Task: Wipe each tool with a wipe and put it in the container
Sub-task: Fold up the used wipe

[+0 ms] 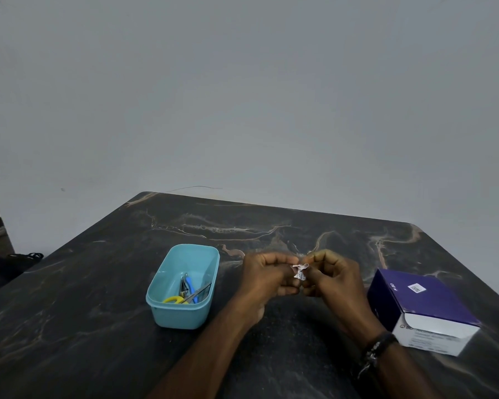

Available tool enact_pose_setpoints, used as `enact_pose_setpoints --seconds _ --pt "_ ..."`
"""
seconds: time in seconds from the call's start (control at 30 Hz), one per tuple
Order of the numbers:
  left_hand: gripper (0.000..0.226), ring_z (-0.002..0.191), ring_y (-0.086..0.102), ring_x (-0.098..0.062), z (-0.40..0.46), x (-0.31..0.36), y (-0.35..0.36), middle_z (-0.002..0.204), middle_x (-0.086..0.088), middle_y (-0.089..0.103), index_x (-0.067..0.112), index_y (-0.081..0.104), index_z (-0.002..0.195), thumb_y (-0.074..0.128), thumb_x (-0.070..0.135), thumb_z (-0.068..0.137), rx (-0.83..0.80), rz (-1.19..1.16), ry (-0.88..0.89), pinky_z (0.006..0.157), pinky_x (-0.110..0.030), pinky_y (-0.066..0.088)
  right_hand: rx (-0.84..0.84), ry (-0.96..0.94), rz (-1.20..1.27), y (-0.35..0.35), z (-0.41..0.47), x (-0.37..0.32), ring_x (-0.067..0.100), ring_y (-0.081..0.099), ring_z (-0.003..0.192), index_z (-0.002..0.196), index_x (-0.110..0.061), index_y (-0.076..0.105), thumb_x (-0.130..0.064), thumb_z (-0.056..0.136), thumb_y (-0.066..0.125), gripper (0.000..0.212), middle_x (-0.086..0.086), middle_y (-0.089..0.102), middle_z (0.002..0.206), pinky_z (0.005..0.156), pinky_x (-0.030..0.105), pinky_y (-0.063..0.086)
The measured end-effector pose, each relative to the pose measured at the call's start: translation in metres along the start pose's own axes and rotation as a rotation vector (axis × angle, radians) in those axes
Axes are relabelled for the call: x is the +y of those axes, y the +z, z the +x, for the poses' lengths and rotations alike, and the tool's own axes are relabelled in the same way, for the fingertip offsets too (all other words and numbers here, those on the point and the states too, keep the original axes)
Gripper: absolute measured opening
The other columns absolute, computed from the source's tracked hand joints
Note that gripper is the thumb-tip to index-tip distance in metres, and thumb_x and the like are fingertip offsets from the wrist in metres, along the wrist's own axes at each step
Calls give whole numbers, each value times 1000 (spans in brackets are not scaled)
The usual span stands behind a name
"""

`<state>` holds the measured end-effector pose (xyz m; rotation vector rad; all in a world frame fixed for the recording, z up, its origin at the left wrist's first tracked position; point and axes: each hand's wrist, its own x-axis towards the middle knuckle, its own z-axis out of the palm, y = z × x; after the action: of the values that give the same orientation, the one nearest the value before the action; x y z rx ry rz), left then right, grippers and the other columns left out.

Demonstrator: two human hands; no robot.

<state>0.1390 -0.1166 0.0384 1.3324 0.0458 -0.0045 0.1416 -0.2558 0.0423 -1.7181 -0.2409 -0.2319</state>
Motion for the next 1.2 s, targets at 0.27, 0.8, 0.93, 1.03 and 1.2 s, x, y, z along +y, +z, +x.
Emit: enact_pose_setpoints --seconds 0.27,0.8,0.93,1.03,1.2 --pt "13 77 73 -25 3 0 0 86 -16 75 1 72 94 66 12 88 -29 -59 -77 70 -34 60 39 1 33 0 0 -1 20 72 63 76 -3 72 12 81 64 18 11 73 71 51 24 56" --pt "27 79 73 -25 2 -2 -3 94 -21 72 0 66 100 73 -8 76 78 -81 6 64 -29 61 -19 169 -22 3 1 5 18 67 60 84 -6 73 -13 89 65 12 16 71 72 61 32 58" --pt "28 82 73 -27 3 -5 -2 93 -20 72 -1 65 101 75 -7 75 71 -79 1 64 -28 60 -21 152 -91 3 1 7 16 65 57 83 -7 71 -14 91 62 13 12 70 68 59 30 58" --pt "26 82 74 -27 5 -8 -2 92 -19 73 -2 66 100 76 -4 76 46 -79 -12 69 -31 61 -17 143 -122 3 1 9 16 62 55 84 -7 69 -14 93 59 16 11 68 66 59 32 56" --pt "20 80 74 -26 6 -8 -3 91 -17 75 0 69 98 73 -2 79 36 -58 -16 72 -35 61 12 99 -195 5 2 11 18 61 53 81 -7 66 -15 94 57 18 13 68 65 59 39 56"
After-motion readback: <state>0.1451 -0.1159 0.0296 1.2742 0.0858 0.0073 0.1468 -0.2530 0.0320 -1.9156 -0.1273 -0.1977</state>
